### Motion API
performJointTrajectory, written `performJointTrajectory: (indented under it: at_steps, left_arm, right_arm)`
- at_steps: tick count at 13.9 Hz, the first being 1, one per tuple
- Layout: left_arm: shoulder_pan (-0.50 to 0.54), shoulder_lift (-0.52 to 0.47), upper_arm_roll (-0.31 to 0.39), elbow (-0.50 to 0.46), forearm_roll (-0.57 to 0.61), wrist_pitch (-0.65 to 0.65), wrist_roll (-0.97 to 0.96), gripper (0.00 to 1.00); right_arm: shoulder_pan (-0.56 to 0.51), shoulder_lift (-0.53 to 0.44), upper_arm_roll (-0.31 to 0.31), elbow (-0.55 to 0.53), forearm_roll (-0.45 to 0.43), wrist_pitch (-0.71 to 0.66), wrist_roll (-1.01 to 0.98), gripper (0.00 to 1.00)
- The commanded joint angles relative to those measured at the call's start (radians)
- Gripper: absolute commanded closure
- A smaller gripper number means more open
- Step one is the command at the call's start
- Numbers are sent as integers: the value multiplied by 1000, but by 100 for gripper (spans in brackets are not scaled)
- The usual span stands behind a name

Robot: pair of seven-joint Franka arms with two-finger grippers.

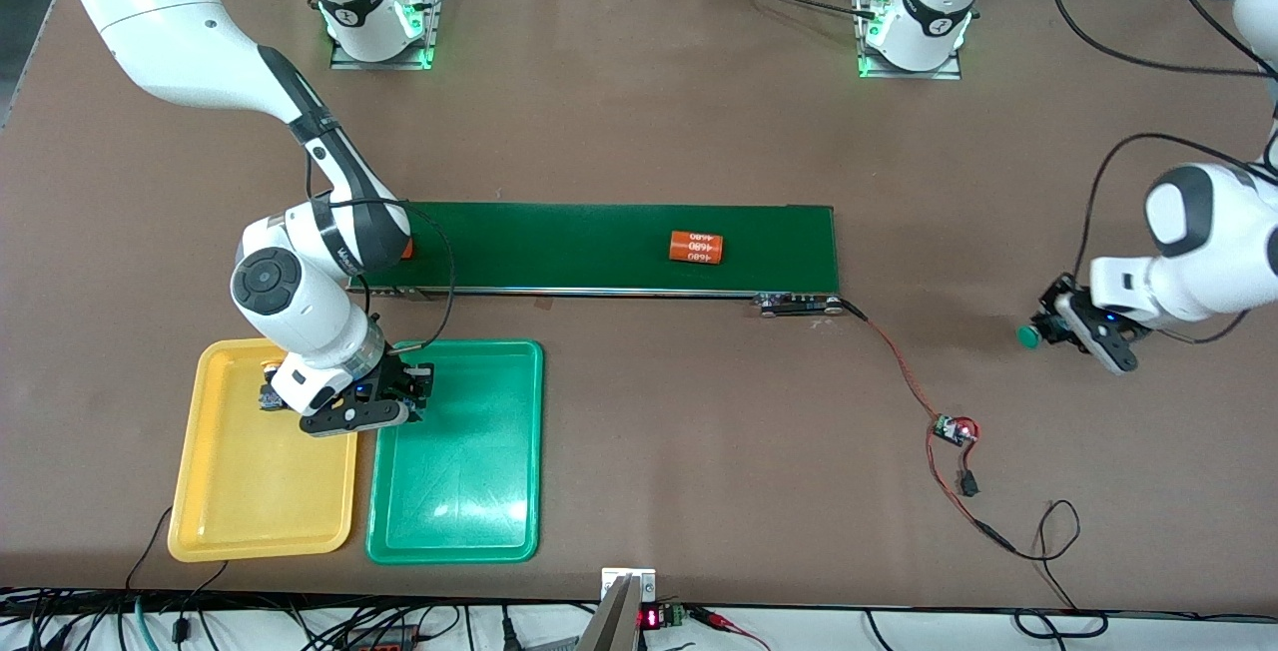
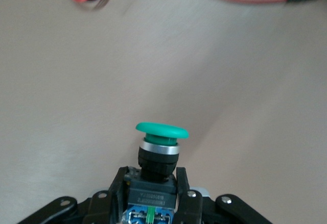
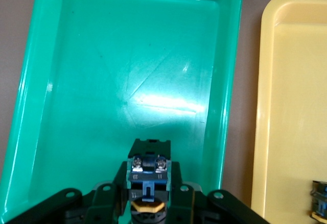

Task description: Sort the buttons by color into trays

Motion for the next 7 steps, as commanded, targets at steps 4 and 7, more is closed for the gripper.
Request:
performJointTrajectory:
  at_steps: [4, 7]
  left_arm:
    - [-167, -272, -99, -100, -212, -207, -486, 100]
    - [-282, -286, -99, -95, -267, -201, -670, 100]
  right_arm:
    - [-17, 18, 15, 21, -2, 4, -14, 26]
    - [-18, 18, 15, 7, 0, -4, -5, 0]
